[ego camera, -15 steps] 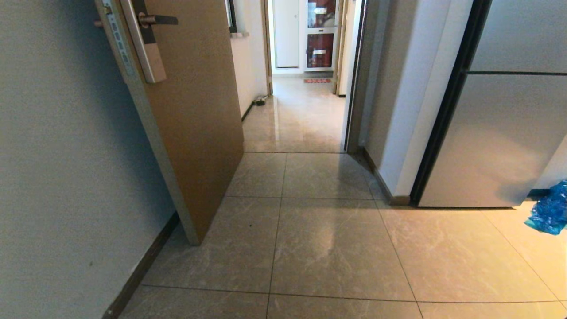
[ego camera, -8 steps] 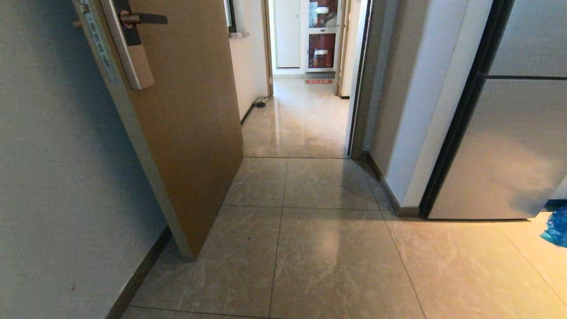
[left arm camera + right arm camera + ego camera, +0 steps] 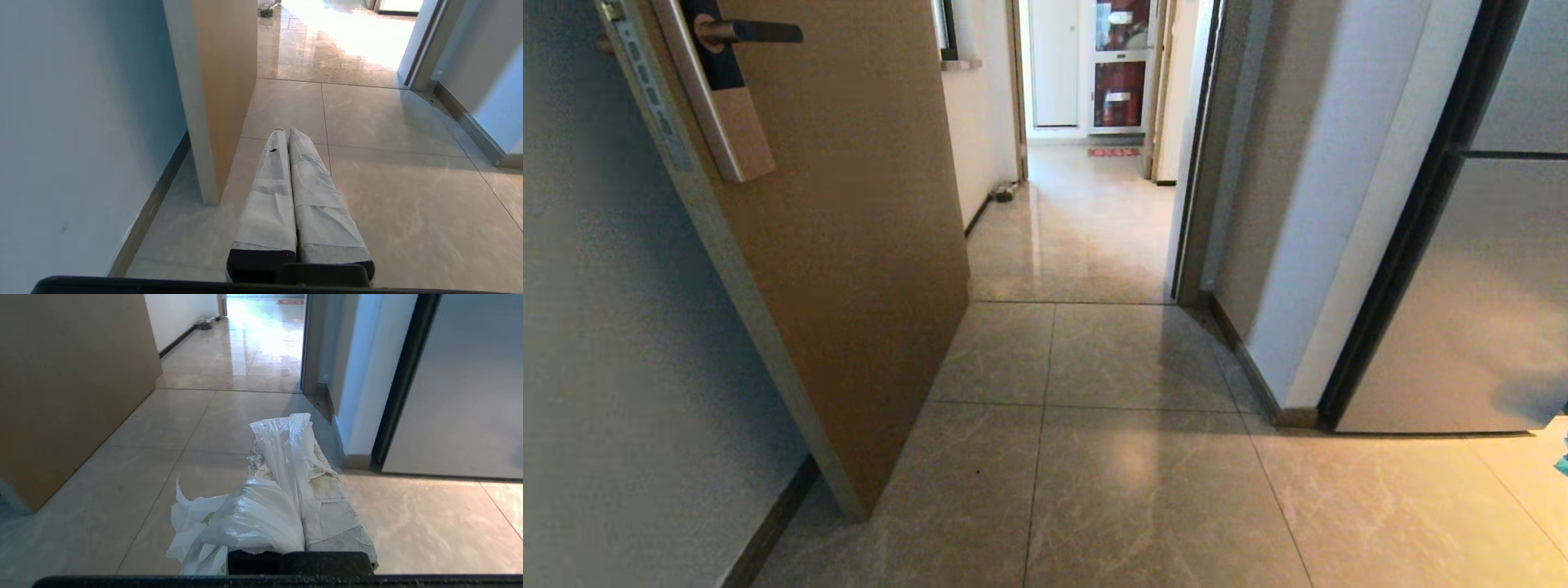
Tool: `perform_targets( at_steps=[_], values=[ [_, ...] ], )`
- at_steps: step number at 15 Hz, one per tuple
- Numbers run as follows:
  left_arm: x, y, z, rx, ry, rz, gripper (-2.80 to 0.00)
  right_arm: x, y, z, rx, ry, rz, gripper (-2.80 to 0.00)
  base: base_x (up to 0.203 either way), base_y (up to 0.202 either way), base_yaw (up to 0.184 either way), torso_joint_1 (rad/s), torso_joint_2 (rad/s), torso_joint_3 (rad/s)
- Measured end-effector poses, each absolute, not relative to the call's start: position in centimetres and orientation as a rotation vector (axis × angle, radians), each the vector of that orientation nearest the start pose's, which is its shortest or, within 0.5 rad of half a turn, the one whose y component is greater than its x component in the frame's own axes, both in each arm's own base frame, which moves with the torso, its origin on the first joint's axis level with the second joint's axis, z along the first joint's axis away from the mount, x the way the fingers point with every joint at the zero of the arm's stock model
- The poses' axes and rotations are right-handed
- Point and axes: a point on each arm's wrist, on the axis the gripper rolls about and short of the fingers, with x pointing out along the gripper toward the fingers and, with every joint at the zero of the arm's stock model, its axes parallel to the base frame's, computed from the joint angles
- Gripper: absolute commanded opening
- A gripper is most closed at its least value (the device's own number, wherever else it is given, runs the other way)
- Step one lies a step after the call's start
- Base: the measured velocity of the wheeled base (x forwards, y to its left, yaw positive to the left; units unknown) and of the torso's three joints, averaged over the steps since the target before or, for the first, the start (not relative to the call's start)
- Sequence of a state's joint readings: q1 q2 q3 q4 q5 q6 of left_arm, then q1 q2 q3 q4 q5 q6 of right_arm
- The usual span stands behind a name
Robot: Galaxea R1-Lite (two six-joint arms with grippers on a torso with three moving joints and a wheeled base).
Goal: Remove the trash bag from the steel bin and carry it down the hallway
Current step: Put the trash bag at the door
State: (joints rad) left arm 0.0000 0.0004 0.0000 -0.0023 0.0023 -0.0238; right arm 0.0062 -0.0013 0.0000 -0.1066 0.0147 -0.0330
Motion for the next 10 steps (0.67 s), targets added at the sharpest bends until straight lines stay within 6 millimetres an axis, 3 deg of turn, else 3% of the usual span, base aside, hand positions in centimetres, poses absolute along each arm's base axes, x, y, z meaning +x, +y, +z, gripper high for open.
perform_targets(
  at_steps=[10],
  values=[
    [-2.28,0.01,7.57,-0.026,-0.002,0.003,-2.80,-2.35,0.02,8.63,-0.033,-0.108,0.019,-2.80,0.192,0.000,0.001,0.003,0.00,0.002]
  ],
)
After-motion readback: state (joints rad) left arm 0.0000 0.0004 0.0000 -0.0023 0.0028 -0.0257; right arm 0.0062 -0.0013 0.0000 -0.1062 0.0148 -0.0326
